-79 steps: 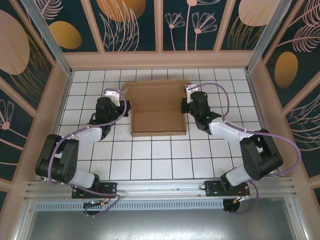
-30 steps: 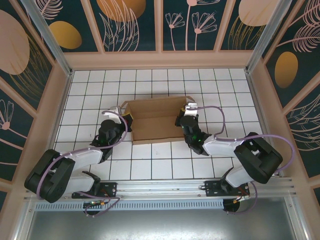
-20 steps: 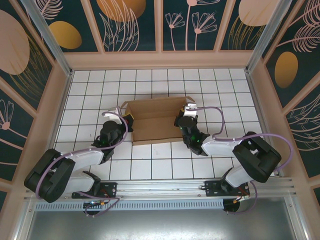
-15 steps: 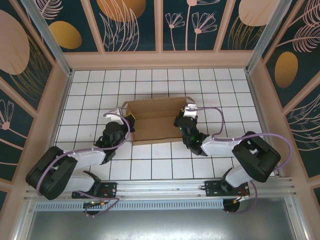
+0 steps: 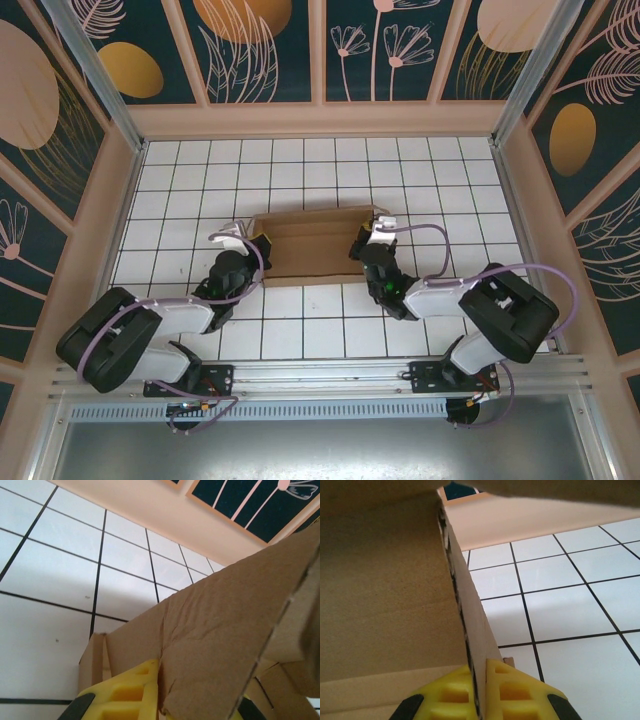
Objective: Fold the paper box
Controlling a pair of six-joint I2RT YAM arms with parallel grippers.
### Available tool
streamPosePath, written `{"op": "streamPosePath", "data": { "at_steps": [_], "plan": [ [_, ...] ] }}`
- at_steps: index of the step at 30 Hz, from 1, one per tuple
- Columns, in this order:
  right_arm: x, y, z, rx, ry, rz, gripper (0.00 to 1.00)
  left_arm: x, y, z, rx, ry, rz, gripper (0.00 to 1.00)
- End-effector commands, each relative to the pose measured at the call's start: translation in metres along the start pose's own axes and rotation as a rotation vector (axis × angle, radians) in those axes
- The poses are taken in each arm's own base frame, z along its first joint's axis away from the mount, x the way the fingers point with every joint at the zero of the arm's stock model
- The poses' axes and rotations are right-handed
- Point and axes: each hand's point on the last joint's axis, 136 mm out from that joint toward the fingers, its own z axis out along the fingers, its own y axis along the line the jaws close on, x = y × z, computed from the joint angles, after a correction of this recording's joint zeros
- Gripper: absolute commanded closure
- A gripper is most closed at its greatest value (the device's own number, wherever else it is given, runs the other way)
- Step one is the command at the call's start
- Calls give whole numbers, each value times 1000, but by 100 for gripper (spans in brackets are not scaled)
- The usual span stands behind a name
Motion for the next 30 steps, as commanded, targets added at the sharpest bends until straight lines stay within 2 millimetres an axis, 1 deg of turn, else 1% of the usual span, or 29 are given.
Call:
{"op": "streamPosePath", "data": {
  "at_steps": [1, 4, 6, 9, 10, 14, 16, 19, 22, 25, 30],
  "plan": [
    [62, -10, -12, -24, 166, -119, 100, 73, 28, -14, -45, 257, 40, 90],
    [66, -15, -14, -19, 168, -124, 100, 77, 34, -15, -65, 260, 44, 89],
    [69, -18, -15, -18, 172, -128, 98, 80, 41, -16, -91, 260, 40, 89],
    [68, -15, -19, -49, 174, -155, 85, 81, 44, -16, -102, 256, 34, 89],
    [66, -13, -20, -63, 172, -165, 79, 80, 44, -16, -102, 252, 32, 88],
    [43, -10, -28, -92, 119, -179, 60, 70, 42, -13, -119, 221, 36, 88],
    [34, -8, -31, -106, 101, -183, 55, 65, 41, -12, -122, 206, 38, 88],
    [26, -5, -38, -143, 85, -189, 47, 64, 40, -9, -125, 203, 44, 88],
    [21, -2, -47, -194, 89, -188, 43, 64, 39, -8, -125, 201, 45, 88],
    [15, -1, -61, -242, 103, -170, 43, 61, 38, -8, -125, 196, 42, 87],
    [-1, -16, -85, -253, 109, -104, 45, 60, 36, -7, -125, 201, 49, 87]
  ]
}}
